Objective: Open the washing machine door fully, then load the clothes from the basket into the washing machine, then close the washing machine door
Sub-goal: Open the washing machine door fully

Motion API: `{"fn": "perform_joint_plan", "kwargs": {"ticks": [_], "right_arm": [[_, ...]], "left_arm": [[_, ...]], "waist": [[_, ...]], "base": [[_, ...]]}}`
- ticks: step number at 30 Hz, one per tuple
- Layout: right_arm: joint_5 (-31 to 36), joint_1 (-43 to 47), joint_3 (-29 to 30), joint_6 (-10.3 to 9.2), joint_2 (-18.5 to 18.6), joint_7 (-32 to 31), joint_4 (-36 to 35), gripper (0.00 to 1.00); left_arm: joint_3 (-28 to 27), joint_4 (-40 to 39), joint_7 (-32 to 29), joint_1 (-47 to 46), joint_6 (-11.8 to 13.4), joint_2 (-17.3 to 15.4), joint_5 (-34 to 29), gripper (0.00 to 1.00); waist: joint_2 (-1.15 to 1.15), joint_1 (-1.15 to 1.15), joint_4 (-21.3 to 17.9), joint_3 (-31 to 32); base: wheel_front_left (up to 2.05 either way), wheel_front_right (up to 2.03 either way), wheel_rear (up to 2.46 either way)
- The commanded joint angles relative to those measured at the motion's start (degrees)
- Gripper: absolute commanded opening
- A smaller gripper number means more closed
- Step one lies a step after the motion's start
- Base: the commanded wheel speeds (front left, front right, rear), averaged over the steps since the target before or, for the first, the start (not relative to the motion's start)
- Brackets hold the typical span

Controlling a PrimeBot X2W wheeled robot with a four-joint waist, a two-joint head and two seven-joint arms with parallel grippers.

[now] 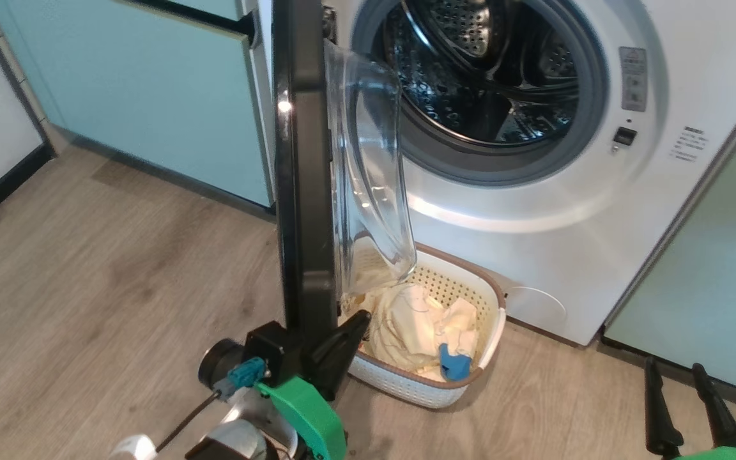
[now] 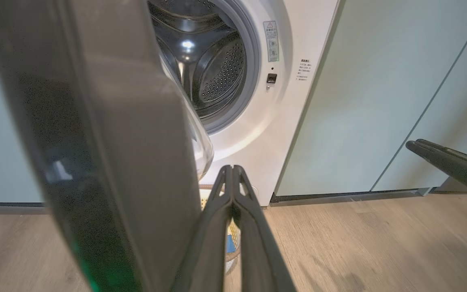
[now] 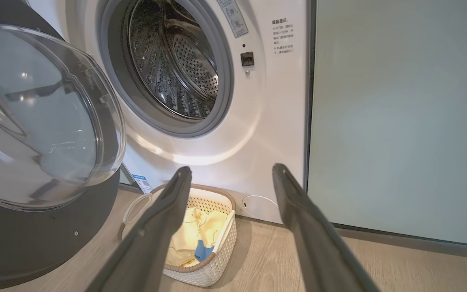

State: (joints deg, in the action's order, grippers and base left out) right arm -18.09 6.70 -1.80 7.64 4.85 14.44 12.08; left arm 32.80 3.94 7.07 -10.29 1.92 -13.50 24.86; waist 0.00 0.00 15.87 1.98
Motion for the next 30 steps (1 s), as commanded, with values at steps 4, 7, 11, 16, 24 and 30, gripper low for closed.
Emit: {"fn": "perform_joint_plan", "kwargs": {"ticks": [4,7,11,16,24,30], "right_arm": [[0.04,-2.52,-0.96,-0.15,0.41,0.56,-1.66,1.00],[0.08,-2.57,-0.98,-0.15,0.35,0.56,-1.63,1.00],[0.05,-2.61,-0.81,-0.15,0.31,0.56,-1.71,1.00],[0.09,-2.66,-0.89,-0.15,0.23,0.56,-1.74,1.00],[0.08,-3.04,-0.99,-0.15,0.30,0.56,-1.77,1.00],[0.13,-3.68,-1.15,-0.15,0.58,0.56,-1.75,1.00]], "left_arm": [[-4.12,-1.83,0.06,-2.07,1.12,-1.81,0.58,0.00],[-4.56,-1.72,0.12,-1.90,1.41,-2.21,0.84,0.00],[-5.15,-1.51,0.27,-1.63,1.67,-2.86,1.17,0.00],[-5.96,-1.31,0.53,-1.66,2.04,-3.55,1.54,0.00],[-7.50,-0.47,1.16,-2.07,2.84,-4.33,2.14,0.00],[-9.85,3.08,2.56,-3.41,3.34,-4.79,3.47,0.00]], "waist": [[0.00,0.00,2.02,0.14],[0.00,0.00,3.05,0.22],[0.00,0.00,4.61,0.23],[0.00,0.00,6.60,-0.02],[0.00,0.00,8.97,-0.61],[0.00,0.00,10.31,-1.37]], "base": [[0.00,0.00,0.00],[0.00,0.00,0.00],[0.00,0.00,0.00],[0.00,0.00,0.00],[0.00,0.00,0.00],[0.00,0.00,0.00]]}}
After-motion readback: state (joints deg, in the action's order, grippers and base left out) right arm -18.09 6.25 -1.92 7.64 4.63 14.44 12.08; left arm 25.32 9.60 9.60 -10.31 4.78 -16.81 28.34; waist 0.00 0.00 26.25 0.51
